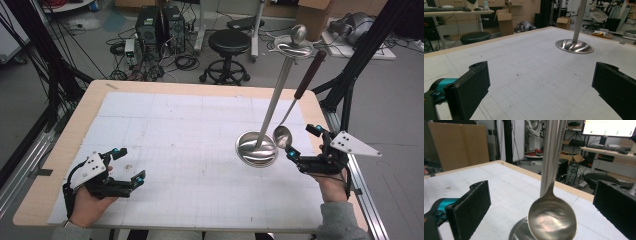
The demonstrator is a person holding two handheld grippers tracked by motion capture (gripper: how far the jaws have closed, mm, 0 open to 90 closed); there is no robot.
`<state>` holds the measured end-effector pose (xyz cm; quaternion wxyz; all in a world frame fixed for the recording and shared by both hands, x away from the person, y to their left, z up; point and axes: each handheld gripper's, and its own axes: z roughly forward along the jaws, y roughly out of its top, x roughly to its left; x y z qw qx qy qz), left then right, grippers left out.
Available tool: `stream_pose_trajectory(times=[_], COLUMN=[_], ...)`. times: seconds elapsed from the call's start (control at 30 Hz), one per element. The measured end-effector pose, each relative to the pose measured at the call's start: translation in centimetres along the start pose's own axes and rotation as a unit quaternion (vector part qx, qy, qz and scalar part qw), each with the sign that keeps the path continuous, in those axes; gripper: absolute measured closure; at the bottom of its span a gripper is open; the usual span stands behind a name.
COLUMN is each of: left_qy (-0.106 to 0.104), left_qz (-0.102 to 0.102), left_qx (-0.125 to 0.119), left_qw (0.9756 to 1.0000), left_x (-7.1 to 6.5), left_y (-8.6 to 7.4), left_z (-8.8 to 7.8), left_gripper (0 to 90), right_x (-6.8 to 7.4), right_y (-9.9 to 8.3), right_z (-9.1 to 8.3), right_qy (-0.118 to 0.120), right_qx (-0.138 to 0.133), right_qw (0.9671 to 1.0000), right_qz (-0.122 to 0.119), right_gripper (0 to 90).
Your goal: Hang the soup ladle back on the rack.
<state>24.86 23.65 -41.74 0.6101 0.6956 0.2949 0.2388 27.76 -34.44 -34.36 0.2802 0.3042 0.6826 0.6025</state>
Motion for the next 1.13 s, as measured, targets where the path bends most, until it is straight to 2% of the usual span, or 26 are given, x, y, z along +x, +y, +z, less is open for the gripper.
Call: stream_pose_trajectory(times=[0.27,0.4,0.5,0.6,0.77,0.8,0.87,0.93,1.13], left_qy=[0.001,0.000,-0.002,0.000,-0.001,-0.001,-0.001,-0.002,0.001], left_qz=[0.002,0.003,0.002,0.001,0.001,0.000,0.000,0.000,-0.003], left_qx=[0.002,0.001,-0.001,0.000,-0.003,-0.004,-0.005,-0.006,-0.013], left_qw=[1.0000,1.0000,1.0000,1.0000,1.0000,1.0000,1.0000,1.0000,0.9999], left_x=[0.0,0.0,0.0,0.1,0.1,0.1,0.1,0.1,0.3], left_y=[0.0,0.0,0.1,0.1,0.1,0.1,0.1,0.2,0.3], left_z=[0.1,0.1,0.1,0.1,0.1,0.1,0.1,0.1,0.0], left_gripper=[2.0,2.0,2.0,2.0,2.0,2.0,2.0,2.0,2.0], right_x=[0.2,0.2,0.5,0.7,0.7,0.8,0.9,0.9,1.3], right_y=[-1.9,-2.6,-2.8,-3.4,-4.7,-4.9,-5.4,-5.6,-6.2], right_z=[-0.3,-0.5,-0.7,-0.9,-1.0,-1.0,-1.1,-1.0,-0.4], right_qy=[-0.011,-0.006,0.003,0.012,0.015,0.017,0.021,0.023,0.027], right_qx=[0.002,0.002,0.004,-0.003,0.011,0.011,0.006,0.001,0.029], right_qw=[0.9999,0.9999,1.0000,0.9999,0.9996,0.9996,0.9989,0.9985,0.9986], right_qz=[0.011,0.015,0.003,0.003,0.022,0.020,0.041,0.049,0.035], right_gripper=[0.3,0.3,0.3,0.3,0.3,0.3,0.3,0.3,0.3])
